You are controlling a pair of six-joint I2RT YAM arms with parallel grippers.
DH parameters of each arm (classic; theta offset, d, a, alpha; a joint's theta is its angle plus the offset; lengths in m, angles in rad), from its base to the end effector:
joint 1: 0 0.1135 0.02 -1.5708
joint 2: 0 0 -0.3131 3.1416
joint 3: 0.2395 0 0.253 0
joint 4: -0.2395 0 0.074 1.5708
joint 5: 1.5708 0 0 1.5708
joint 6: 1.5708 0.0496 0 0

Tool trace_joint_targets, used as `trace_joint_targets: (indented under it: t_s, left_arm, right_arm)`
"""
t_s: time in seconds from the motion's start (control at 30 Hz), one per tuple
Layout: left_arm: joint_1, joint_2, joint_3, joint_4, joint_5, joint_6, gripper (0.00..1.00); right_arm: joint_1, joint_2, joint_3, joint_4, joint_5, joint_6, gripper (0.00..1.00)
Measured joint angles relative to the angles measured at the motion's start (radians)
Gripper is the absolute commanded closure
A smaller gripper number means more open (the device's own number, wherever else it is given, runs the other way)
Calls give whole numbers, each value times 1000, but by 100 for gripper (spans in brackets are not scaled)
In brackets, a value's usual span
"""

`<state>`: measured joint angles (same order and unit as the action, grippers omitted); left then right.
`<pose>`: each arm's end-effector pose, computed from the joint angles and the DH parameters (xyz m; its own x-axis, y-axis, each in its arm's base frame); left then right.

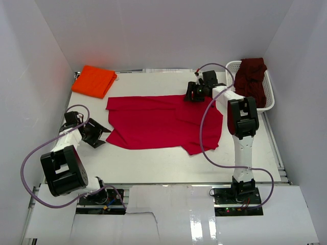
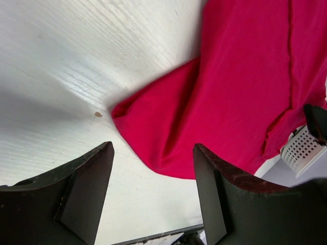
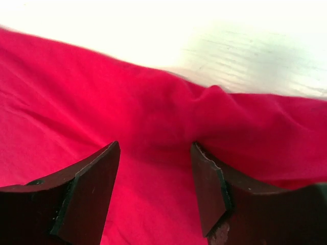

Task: Fold and stack the t-shirts
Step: Fold the flattened tshirt in 1/3 of the way

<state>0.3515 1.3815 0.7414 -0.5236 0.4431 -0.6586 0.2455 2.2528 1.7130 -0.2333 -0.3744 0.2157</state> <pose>0.2337 0.0630 0.2132 -0.5890 -0.8049 -0.0722 -0.6476 0.5235 -0.5537 0.5243 0.1501 0.1978 -0.7645 0.0138 -0.6445 -0.3240 0.8561 0.4027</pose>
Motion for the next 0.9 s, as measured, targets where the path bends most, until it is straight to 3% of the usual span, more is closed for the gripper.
trace_joint_targets:
  t_s: [0.2,0.6,0.8,0.9]
  left_arm:
    - [0,1,0,0,-51,-28,27]
    - [0,39,-15,22,-89,-39,32]
    - [0,64,-49,63,-88,-43,43]
    - [0,76,-63,97,-69,-61,56]
  right_arm:
    - [-6,14,11,-1,85,-5,35]
    - [-6,14,9,4,94,-10,35]
    - [-6,14,6,12,87,-10,34]
    - [-6,14,5,16,84,-10,34]
